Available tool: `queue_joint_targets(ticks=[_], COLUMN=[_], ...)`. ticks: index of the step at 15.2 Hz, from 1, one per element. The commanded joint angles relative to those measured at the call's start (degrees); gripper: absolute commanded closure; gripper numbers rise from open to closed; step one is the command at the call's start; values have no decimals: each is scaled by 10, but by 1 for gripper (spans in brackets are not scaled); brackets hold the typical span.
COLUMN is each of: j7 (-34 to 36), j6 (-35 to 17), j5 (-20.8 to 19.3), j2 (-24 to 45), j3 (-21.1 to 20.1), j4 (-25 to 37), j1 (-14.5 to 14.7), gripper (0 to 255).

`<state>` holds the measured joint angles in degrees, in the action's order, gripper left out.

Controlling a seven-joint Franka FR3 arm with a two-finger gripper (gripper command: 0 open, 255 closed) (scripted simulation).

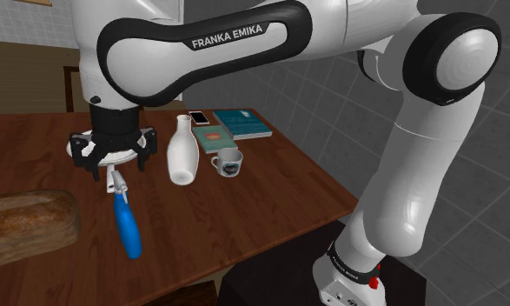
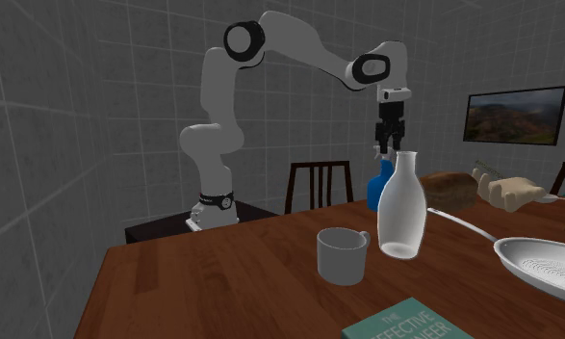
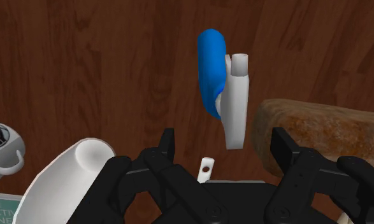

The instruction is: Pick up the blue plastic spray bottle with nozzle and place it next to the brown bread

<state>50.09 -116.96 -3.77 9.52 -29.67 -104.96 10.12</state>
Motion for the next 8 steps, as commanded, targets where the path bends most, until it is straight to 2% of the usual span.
queue_joint_targets(ticks=[1,3,7,8], j7=[0,0,-8,-8], j6=[0,0,67,67], j5=[0,0,12,12], j2=[0,0,-20,-20], j3=[0,0,-1,-1], j4=[0,0,50,50], j1=[0,0,-3,-3], gripper=[0,0,0,0])
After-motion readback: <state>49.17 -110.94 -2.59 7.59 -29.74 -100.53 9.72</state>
